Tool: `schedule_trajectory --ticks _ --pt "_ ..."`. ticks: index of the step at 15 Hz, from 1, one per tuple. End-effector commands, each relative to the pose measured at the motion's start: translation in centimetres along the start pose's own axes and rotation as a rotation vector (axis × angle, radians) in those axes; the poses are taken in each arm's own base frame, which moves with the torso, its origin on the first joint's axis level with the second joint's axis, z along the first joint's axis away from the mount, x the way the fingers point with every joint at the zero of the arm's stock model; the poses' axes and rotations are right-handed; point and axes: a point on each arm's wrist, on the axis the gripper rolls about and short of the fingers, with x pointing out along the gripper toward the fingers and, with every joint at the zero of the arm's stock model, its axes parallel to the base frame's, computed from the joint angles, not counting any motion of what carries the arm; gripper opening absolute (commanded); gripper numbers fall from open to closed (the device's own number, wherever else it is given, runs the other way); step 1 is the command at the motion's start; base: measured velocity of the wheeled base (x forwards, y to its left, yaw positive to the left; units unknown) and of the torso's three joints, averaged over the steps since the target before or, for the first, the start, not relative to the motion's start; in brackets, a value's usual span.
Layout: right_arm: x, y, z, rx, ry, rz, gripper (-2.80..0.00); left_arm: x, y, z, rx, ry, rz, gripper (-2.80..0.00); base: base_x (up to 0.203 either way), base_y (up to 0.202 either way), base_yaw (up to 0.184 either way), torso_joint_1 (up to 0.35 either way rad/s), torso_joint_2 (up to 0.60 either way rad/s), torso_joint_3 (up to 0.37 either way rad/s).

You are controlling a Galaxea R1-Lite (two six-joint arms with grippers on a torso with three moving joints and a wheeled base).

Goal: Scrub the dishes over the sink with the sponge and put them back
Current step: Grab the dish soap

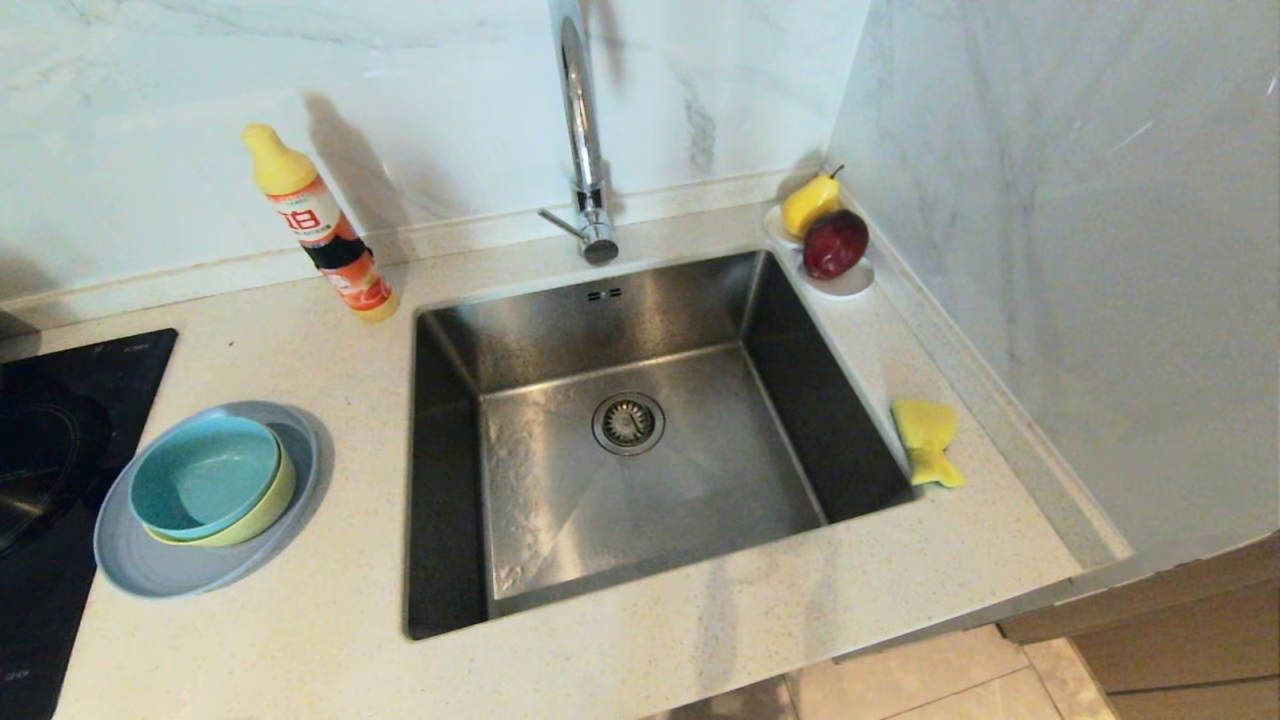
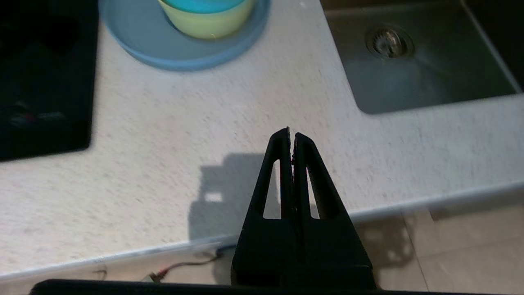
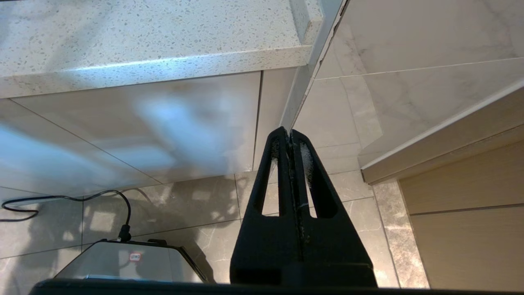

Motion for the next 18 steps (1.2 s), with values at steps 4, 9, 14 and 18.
schedule_trajectory --ticks 4,9,14,18 --pt "0.0 0.0 0.0 0.000 0.001 0.001 -2.80 -1.2 -0.1 7.4 0.000 -0.122 0.051 -2.80 0.000 0.000 0.000 0.000 0.00 0.000" --pt "0.0 0.0 0.0 -0.001 -0.001 0.001 -2.80 6.0 -0.7 13.9 -0.015 0.080 0.061 -2.80 0.000 0.000 0.000 0.000 0.00 0.000" --pt "0.0 0.0 0.0 -0.001 -0.001 0.001 -2.80 19.2 -1.4 19.1 -0.052 0.117 0.119 -2.80 0.000 0.000 0.000 0.000 0.00 0.000" --pt "0.0 0.0 0.0 -0.001 -0.001 0.000 -2.80 27.9 -2.2 20.8 -0.067 0.025 0.174 -2.80 0.000 0.000 0.000 0.000 0.00 0.000"
